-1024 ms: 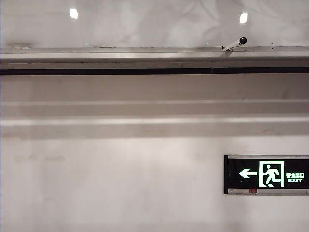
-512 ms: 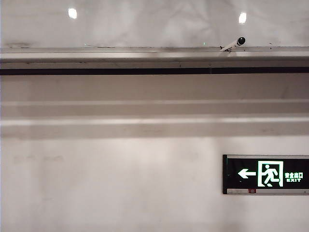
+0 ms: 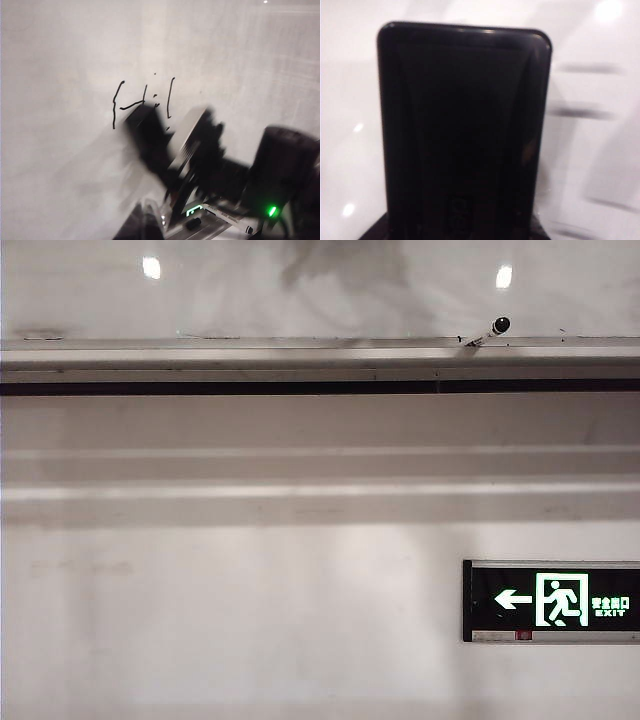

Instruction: Wipe the whiteboard clean using the black magnetic whiteboard eraser attached to the whiteboard.

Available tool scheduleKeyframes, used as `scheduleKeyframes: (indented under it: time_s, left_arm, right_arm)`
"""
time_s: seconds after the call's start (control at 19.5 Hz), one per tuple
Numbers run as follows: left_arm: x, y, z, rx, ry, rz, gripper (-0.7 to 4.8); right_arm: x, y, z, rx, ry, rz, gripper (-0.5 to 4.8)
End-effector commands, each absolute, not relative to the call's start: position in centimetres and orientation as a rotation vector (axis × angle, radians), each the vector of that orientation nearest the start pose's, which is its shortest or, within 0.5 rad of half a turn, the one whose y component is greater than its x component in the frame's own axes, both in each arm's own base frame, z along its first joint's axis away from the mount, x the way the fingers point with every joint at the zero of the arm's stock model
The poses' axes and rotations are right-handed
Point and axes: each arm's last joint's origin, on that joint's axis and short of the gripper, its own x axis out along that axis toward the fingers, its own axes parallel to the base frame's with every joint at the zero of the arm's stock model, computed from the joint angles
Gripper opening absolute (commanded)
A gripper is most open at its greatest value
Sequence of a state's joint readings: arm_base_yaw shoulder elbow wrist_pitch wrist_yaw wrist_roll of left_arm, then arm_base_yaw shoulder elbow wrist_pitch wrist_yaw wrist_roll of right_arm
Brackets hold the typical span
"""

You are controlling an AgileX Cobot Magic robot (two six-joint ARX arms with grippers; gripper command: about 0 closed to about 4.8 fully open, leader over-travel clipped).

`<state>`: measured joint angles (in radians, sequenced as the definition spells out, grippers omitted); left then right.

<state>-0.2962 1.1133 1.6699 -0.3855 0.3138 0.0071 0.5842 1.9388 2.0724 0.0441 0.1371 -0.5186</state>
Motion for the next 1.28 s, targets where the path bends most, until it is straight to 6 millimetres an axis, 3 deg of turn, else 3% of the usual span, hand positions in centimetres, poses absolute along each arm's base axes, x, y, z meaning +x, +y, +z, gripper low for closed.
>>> scheduleKeyframes:
  time_s: [0.05,0.26,0.41,0.56,0.87,1.13,1.28]
  left_arm:
    - [16.1,-5.9,53.9,0.009,-0.188,-0.615,-0.06]
    - [16.0,-6.0,53.9,0.014,-0.186,-0.667,-0.06]
    - [16.0,-6.0,53.9,0.014,-0.185,-0.667,-0.06]
    - [16.0,-6.0,53.9,0.014,-0.185,-0.667,-0.06]
    - [16.0,-6.0,53.9,0.014,-0.184,-0.667,-0.06]
    - [15.9,-6.0,53.9,0.014,-0.184,-0.667,-0.06]
    - [15.7,-5.9,53.9,0.013,-0.182,-0.667,-0.05]
  right_arm:
    - [37.1,25.5,45.6,-0.558,-0.327,0.359,1.87]
    - [36.5,24.1,48.6,-0.534,-0.401,0.062,1.82]
    - [36.0,21.5,52.1,-0.498,-0.440,-0.028,1.77]
    - [36.1,19.9,53.2,-0.419,-0.455,-0.020,1.77]
    - [37.6,21.9,49.1,-0.525,-0.208,0.296,1.65]
    - [38.2,23.7,46.8,-0.574,-0.123,0.348,1.65]
    - [37.8,24.0,47.2,-0.559,-0.132,0.259,1.81]
